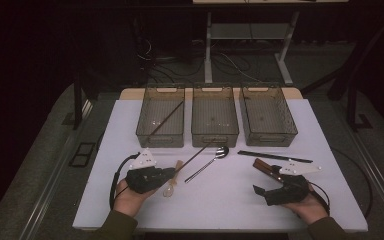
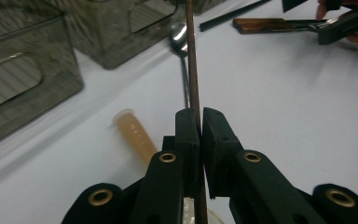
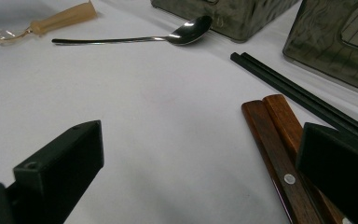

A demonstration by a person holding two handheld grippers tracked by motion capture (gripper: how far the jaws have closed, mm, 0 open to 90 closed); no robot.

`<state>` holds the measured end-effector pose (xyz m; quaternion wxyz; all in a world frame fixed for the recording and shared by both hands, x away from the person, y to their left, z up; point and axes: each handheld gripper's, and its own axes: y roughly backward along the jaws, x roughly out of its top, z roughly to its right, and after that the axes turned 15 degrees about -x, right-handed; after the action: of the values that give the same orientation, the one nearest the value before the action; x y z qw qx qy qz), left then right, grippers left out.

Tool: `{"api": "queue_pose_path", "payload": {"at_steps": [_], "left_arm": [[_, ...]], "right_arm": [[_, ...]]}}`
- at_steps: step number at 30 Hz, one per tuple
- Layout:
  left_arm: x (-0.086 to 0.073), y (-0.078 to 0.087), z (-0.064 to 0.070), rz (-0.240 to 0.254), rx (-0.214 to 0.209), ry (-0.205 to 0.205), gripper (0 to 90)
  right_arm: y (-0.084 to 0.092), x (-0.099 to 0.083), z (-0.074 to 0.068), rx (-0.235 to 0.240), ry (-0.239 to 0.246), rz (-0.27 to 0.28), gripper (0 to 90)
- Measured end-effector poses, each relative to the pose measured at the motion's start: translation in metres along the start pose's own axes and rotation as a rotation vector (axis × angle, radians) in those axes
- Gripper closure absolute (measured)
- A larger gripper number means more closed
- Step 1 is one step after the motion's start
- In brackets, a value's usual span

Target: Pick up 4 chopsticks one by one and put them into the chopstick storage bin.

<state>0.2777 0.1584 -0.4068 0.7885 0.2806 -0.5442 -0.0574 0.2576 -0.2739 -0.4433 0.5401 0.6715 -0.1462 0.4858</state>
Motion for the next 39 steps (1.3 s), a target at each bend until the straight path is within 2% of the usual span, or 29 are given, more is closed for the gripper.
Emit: {"api": "queue_pose_path", "payload": {"at_steps": [22,27,36,39], "left_arm": [[-0.011,0.035,-0.036,0.069,0.166,0.074,85.3],[-0.007,0.038,-0.042,0.080,0.199,0.062,85.3],[0.000,0.035,-0.055,0.103,0.221,0.051,85.4],[0.002,0.037,-0.060,0.129,0.228,0.055,85.4]], "right_arm": [[0.000,0.000,0.000,0.002,0.000,0.001,0.5],[0.000,0.000,0.000,-0.001,0.000,-0.001,0.5],[-0.002,0.000,0.000,0.001,-0.001,-0.003,0.5],[-0.002,0.000,-0.001,0.001,0.000,-0.003,0.5]]}}
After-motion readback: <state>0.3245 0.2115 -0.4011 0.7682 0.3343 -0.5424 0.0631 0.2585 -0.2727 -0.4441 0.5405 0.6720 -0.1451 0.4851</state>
